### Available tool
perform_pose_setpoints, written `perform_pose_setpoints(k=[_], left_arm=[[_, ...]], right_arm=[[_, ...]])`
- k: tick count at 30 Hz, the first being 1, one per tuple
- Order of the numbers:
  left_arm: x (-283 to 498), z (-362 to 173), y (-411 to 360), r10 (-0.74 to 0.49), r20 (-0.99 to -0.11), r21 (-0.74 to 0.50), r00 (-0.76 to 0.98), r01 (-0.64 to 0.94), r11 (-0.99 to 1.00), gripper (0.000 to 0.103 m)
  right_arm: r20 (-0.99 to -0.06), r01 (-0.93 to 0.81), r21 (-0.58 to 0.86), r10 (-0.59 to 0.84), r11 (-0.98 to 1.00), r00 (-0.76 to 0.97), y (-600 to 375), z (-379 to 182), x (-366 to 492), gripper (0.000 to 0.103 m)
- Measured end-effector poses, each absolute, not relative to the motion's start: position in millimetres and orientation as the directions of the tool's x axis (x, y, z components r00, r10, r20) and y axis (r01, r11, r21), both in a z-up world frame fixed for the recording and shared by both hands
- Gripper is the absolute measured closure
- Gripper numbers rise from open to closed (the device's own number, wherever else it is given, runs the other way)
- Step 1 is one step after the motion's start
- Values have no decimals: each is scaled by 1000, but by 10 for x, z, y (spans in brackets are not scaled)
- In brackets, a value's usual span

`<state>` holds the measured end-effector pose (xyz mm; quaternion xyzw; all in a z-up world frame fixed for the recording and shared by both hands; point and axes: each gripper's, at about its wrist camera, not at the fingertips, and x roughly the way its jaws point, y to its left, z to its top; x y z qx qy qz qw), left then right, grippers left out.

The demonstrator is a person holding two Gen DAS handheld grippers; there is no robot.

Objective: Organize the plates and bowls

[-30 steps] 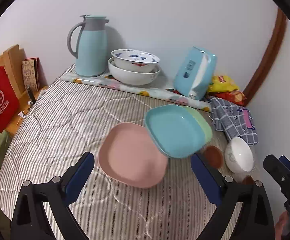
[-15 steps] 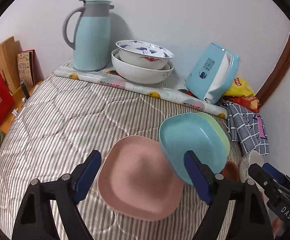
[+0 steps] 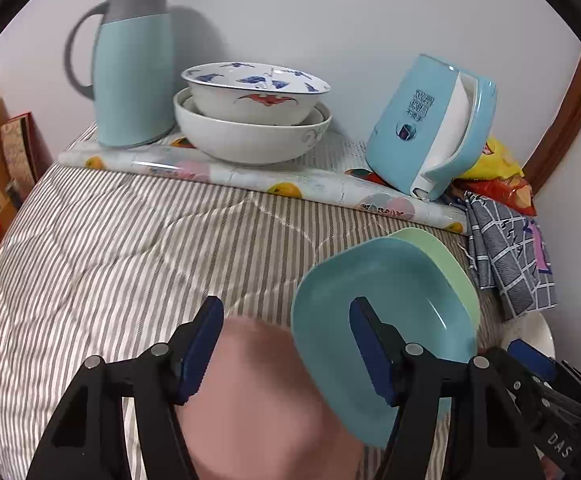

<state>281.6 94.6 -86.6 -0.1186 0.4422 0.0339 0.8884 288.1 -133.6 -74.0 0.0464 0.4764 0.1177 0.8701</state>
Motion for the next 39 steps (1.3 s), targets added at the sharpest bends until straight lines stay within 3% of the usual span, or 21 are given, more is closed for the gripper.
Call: perform_pose_setpoints(k=[7,11,16,21,23,39], left_arm=[[3063,-1016,901,-62,-809,-181,585,-147,972,48],[3153,-1100,898,-77,-818,-190,571,-141,972,53],[3223,-1179,890,-105,-822,-210,560,-127,969,66],[3216,-1186,876,-147,-817,-241,558,-98,966,84],[3202,-1163,866,-148,-813,-236,563,-88,968,85],[2700,-820,1161,-117,-773,-256,623,-137,957,89]], right_arm=[[-834,-154,201,251,967,492,-1290,-882,3020,52],[-848,-155,186,239,970,473,-1257,-964,3080,57],[-858,-153,189,239,970,455,-1231,-1041,3142,64],[-862,-154,199,247,968,442,-1193,-1100,3181,86],[-858,-163,202,255,966,446,-1167,-1097,3178,90],[-818,-219,152,247,964,520,-916,-729,2901,92]])
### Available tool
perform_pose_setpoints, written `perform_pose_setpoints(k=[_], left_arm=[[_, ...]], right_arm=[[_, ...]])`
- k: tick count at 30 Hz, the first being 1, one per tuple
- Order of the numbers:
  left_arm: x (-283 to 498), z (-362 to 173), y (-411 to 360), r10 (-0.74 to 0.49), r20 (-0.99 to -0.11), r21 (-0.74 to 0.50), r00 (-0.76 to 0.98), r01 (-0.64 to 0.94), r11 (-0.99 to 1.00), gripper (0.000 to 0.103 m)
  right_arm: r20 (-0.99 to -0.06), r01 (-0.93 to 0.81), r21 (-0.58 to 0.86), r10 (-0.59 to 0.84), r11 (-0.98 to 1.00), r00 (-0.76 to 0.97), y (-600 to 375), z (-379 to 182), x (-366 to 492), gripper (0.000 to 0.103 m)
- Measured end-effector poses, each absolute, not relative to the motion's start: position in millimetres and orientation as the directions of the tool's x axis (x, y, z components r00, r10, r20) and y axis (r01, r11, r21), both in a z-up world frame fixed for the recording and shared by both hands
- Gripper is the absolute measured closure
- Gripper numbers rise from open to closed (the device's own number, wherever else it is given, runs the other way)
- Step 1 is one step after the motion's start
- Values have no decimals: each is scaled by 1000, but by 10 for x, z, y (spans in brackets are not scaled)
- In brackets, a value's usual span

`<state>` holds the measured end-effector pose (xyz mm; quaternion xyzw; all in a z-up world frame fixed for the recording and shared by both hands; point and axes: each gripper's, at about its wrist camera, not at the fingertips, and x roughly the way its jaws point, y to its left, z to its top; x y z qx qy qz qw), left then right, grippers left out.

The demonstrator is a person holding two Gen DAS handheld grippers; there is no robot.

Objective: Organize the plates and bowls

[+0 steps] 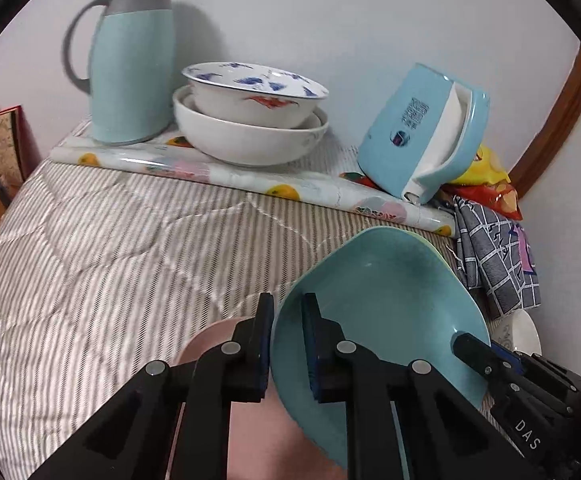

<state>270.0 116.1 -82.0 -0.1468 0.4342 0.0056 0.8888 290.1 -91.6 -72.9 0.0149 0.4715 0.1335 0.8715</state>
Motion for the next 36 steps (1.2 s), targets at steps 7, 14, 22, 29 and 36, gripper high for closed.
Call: perform_pose_setpoints(k=[7,14,22,29,36], left_arm=[[2405,-805,1387,-85,-774,-255,628,-186,949,89],[2138,-915,1637,-50,-788,-251,614,-246,936,89],[2033,-1142,1742,-36,-812,-244,583,-282,928,89],[2036,-1195,1698,-33,-811,-233,584,-271,934,89],[2061,-1237,1718,-53,-813,-248,580,-262,933,89]], right_arm=[[-813,-269,140,266,953,518,-705,-645,2698,92],[-826,-316,142,288,938,484,-480,-767,2548,92],[-842,-339,146,296,929,450,-352,-1045,2446,92],[-853,-326,121,266,938,449,-325,-1159,2518,92],[-849,-314,122,263,942,458,-328,-1173,2584,92]])
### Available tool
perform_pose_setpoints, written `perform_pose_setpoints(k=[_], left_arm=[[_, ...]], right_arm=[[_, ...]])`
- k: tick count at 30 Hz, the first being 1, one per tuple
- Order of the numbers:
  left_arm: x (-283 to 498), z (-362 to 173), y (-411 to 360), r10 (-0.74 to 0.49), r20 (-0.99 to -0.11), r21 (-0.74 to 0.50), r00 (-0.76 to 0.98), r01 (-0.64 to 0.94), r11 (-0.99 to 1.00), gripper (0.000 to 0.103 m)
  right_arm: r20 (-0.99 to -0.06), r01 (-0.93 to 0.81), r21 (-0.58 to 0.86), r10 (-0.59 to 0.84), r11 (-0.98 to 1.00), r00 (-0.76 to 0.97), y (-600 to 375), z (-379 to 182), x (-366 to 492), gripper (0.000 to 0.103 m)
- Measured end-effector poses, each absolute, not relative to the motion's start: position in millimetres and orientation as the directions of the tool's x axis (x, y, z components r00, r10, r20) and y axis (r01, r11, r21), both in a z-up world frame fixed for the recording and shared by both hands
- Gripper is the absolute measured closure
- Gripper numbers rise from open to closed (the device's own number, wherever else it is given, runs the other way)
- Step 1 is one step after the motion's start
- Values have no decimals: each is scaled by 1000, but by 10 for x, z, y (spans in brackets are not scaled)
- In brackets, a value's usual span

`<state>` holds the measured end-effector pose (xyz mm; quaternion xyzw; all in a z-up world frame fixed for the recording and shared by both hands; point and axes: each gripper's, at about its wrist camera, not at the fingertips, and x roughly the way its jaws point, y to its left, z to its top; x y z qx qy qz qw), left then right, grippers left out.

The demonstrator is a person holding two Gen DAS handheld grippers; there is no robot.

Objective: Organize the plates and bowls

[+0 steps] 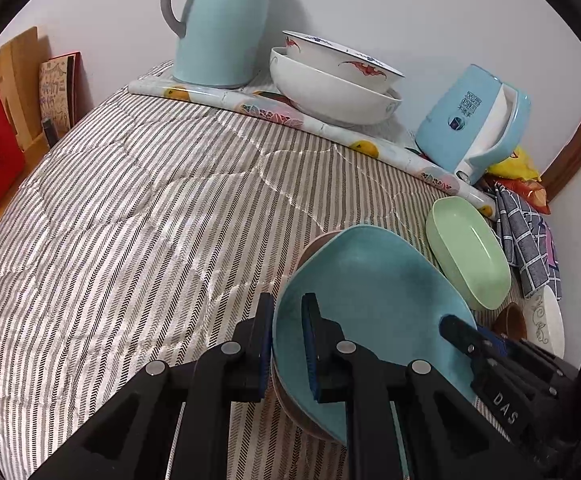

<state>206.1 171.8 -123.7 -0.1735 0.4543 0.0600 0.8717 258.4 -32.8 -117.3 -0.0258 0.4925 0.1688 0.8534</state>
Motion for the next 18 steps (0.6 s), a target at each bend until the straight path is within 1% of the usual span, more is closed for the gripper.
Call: perform_pose_setpoints(k=[3,6,8,9,10,11,12,13,14,15,18], left_arm=[[2065,-1252,1722,-63,-816,-254,574,-259,932,89],[2061,-1247,1703,-62,-817,-245,573,-248,937,89],[2060,-1245,1693,-62,-824,-238,562,-245,940,87],[2055,-1240,1686,-70,-826,-243,559,-240,940,84],[2050,-1234,1688,-77,-825,-249,559,-238,939,75],[2036,-1223,1690,-84,-824,-259,560,-241,935,69],[2019,-1206,1687,-87,-821,-266,565,-243,933,59],[2003,-1187,1679,-89,-817,-268,570,-239,933,51],[1989,-1168,1666,-89,-813,-267,576,-233,935,48],[1973,-1149,1649,-87,-810,-263,580,-227,938,44],[1922,-1092,1597,-75,-809,-250,584,-225,942,44]], right_arm=[[-846,-314,123,265,941,463,-308,-1182,2640,92],[-843,-314,146,284,938,457,-307,-1212,2689,89],[-842,-312,154,290,938,455,-321,-1217,2701,89],[-841,-308,154,288,939,458,-331,-1209,2703,89],[-837,-303,149,283,941,468,-342,-1188,2693,89],[-833,-306,145,283,941,476,-349,-1161,2676,86],[-831,-310,142,284,940,479,-350,-1143,2663,81],[-827,-317,138,285,938,484,-354,-1112,2637,78],[-824,-319,133,283,938,491,-362,-1088,2615,73],[-820,-319,129,282,939,497,-375,-1068,2598,71],[-815,-319,126,282,939,507,-435,-1016,2530,71]])
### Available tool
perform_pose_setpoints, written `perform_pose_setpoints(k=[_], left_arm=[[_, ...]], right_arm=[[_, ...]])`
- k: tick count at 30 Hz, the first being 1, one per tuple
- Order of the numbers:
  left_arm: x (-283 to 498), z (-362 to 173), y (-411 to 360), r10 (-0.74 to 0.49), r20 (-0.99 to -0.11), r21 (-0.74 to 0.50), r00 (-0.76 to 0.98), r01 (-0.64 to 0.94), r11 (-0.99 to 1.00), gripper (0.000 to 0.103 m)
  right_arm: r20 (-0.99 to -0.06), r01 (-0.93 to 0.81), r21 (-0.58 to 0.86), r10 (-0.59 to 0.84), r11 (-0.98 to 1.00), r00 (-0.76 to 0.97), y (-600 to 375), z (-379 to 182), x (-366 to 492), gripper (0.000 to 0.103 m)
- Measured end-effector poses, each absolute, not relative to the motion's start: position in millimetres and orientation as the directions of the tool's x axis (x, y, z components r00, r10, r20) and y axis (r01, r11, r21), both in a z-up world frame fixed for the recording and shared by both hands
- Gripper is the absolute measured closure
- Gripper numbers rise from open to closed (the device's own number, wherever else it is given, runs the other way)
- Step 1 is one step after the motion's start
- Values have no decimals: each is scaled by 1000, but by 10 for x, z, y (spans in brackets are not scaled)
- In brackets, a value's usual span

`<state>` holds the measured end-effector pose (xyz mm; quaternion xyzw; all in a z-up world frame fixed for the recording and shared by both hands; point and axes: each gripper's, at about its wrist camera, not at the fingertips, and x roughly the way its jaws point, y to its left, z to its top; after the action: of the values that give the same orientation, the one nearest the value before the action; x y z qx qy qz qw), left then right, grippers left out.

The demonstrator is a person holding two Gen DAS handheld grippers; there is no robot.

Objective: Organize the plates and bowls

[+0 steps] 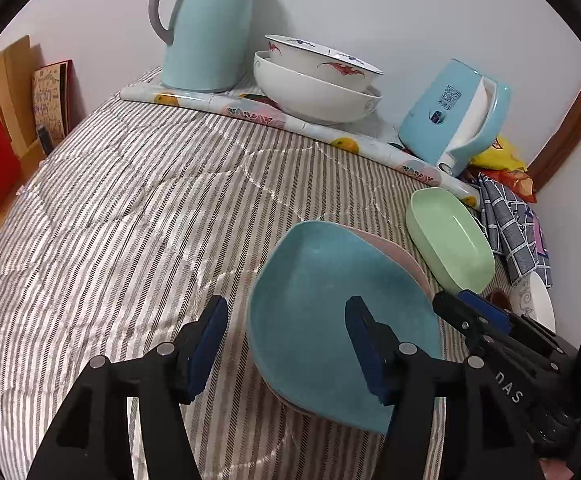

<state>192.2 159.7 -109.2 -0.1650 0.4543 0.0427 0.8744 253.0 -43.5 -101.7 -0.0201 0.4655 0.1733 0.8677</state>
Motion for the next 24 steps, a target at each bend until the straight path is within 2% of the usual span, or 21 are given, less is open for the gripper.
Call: perform_pose_setpoints(k=[5,8,14,20,24], left_arm=[[1842,-1059,1490,-54,-818,-212,572,-213,954,42],[1767,-1071,1457,-69,-820,-231,568,-217,949,40],[1653,-1180,1314,-32,-837,-185,546,-228,956,40],[1549,-1253,1172,-47,-840,-199,540,-227,953,40],[1512,-1251,1059,-31,-841,-179,540,-224,958,36]], right_arm=[[-814,-312,138,287,940,505,-578,-961,2409,66],[-811,-312,123,277,942,516,-654,-923,2311,63],[-806,-301,125,274,945,525,-825,-875,2135,63],[-801,-290,121,266,949,536,-962,-869,1950,63],[-805,-280,118,257,953,535,-1018,-894,1863,63]])
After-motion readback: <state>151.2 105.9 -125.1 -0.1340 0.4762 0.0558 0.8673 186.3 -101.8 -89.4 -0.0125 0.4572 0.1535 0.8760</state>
